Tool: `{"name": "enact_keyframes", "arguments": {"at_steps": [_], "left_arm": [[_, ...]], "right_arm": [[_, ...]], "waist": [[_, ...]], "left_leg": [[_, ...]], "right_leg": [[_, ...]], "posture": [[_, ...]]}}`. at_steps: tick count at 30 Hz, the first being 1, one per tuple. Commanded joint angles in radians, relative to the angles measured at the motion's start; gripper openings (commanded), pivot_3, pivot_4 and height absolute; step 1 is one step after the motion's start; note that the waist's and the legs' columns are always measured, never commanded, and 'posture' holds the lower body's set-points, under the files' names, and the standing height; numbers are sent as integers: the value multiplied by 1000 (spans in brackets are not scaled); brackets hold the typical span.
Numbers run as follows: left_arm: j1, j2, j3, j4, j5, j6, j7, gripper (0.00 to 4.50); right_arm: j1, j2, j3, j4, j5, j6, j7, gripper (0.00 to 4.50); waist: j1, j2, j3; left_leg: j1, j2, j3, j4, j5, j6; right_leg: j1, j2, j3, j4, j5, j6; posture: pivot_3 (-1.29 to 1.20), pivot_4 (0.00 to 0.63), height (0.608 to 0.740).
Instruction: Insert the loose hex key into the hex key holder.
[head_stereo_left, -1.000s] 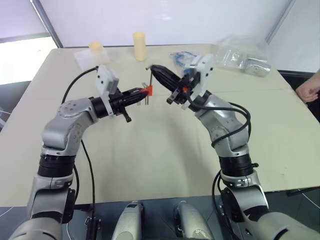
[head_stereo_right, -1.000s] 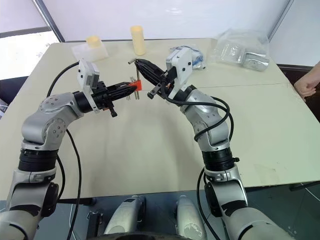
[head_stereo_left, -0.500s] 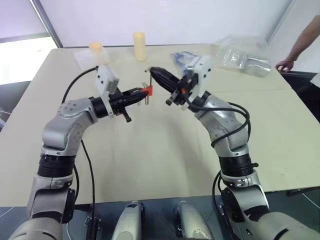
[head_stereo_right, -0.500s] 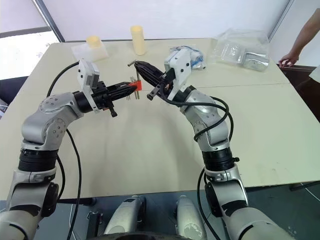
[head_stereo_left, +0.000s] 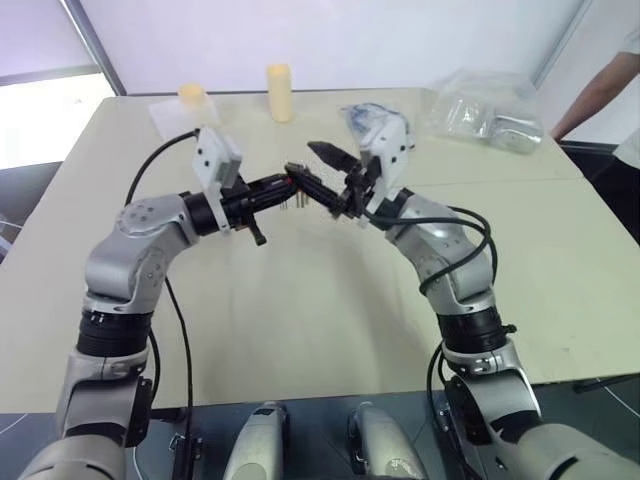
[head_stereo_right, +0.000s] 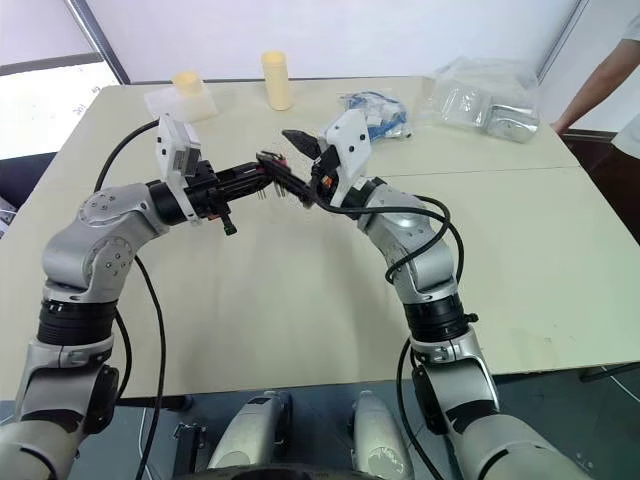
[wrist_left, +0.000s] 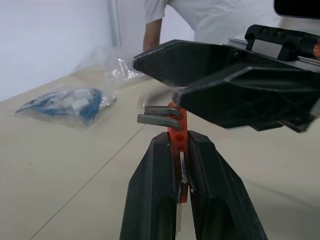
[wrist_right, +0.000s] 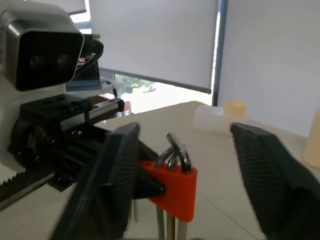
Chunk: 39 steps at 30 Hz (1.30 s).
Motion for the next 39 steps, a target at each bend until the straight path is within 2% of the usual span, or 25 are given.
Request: {"name": "enact_keyframes", "arguments": {"at_steps": [1,8,13,16,23,28,34,39], "left_arm": [[-19,-6,8,-36,-15,-9,0,0],[6,-6,-19,-34,-22,13,-35,0],[43,-29,-41,-28,-63,86,-46,0],[59,-63,-45,-12,-92,130,-39,0],[57,-242,-50,46,-187,281,57,0],[52,-332,-50,110,-226,375,98,0],[54,-396,-63,214,-225,451,125,0],[71,-391,-100,322,-165,477,135,0]], "right_arm": [[61,-87,-6,-151,67,75,84,3080],[192,-279,-105,-337,222,242,158,3080],[237,-435,-196,-402,292,309,203,3080],[242,-484,-228,-416,308,323,200,3080],[270,-514,-259,-431,291,317,147,3080],[301,-515,-262,-465,300,323,116,3080],[326,-519,-261,-482,293,318,90,3080],[336,-522,-256,-498,292,319,74,3080]], "waist": [[5,0,0],[-1,0,0],[2,0,0],[5,0,0],[6,-1,0],[4,-1,0],[5,-1,0],[5,-1,0]], "left_leg": [[0,0,0,0,0,0],[-1,0,-1,0,0,0],[-1,0,0,0,0,0],[-1,0,0,1,0,0],[-1,0,-1,1,0,0],[-1,-1,-1,1,0,0],[-1,-1,-1,2,0,0],[-1,-1,-1,2,0,0]], "right_leg": [[0,0,0,0,0,0],[0,0,0,-1,0,0],[0,0,0,-1,0,0],[0,0,-1,-1,0,0],[1,0,-1,-1,0,0],[1,0,-1,-1,0,0],[1,1,-1,-1,0,0],[1,1,-1,-1,0,0]], "posture": [[0,150,740],[0,150,740],[0,150,740],[0,150,740],[0,150,740],[0,150,740],[0,150,740],[0,150,740]]}}
